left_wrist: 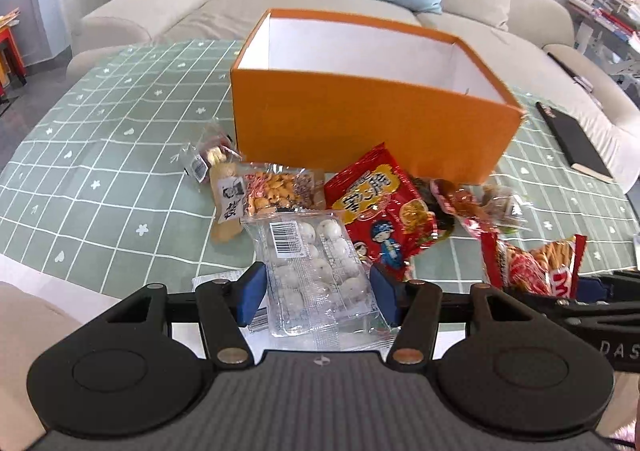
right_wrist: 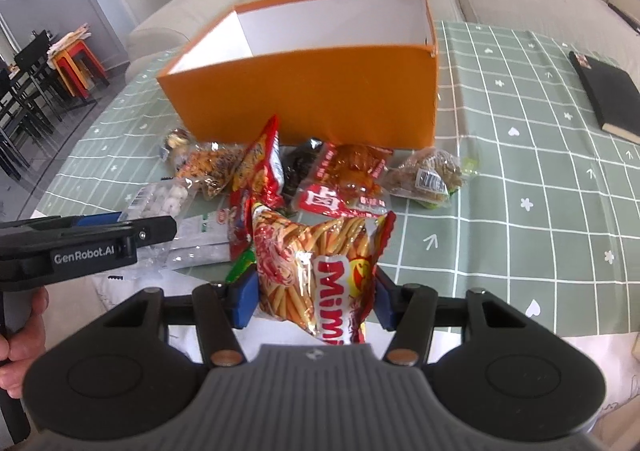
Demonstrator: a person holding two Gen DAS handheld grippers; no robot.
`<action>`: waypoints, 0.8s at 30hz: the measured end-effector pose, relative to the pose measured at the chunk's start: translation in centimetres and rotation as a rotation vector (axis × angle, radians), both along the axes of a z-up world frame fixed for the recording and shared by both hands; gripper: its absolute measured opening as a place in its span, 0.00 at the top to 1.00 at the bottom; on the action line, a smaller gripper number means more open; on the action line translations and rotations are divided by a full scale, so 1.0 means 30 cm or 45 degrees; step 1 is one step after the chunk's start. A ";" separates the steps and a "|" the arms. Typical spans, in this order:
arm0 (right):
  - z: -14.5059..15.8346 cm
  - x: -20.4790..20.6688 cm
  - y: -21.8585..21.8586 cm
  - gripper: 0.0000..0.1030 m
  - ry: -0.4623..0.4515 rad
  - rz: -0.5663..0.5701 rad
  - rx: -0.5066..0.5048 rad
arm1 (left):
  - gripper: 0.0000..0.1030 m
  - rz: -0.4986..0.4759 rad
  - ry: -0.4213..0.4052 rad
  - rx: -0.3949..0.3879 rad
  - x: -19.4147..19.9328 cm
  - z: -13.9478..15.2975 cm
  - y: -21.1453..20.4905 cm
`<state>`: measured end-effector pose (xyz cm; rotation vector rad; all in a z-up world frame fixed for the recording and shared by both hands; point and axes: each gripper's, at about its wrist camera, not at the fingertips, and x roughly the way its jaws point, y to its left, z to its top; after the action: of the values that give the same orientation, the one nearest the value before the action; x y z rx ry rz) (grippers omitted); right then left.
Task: Organize snacks
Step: 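Grasp the red Mimi stick bag with the right tool while the left tool grasps the clear egg pack, then lift both held snacks up and carry them over the orange box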
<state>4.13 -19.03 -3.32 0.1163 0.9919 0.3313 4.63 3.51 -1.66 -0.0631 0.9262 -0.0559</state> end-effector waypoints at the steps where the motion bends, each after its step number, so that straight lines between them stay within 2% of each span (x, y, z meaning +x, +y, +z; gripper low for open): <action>1: 0.008 -0.006 -0.001 0.47 -0.008 0.002 0.005 | 0.37 -0.008 -0.010 0.000 -0.011 0.010 -0.002; 11: 0.102 0.012 -0.024 0.48 -0.078 0.000 0.099 | 0.37 -0.077 -0.133 -0.009 -0.021 0.117 -0.014; 16: 0.189 0.077 -0.018 0.48 -0.151 0.008 0.130 | 0.38 -0.096 -0.210 -0.004 0.052 0.189 -0.005; 24: 0.337 0.254 0.030 0.47 -0.314 -0.010 0.191 | 0.38 -0.072 -0.347 -0.003 0.201 0.305 0.022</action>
<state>11.75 -18.14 6.79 0.2106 0.7223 0.4030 10.64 4.17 7.50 -0.0304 0.6552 -0.1149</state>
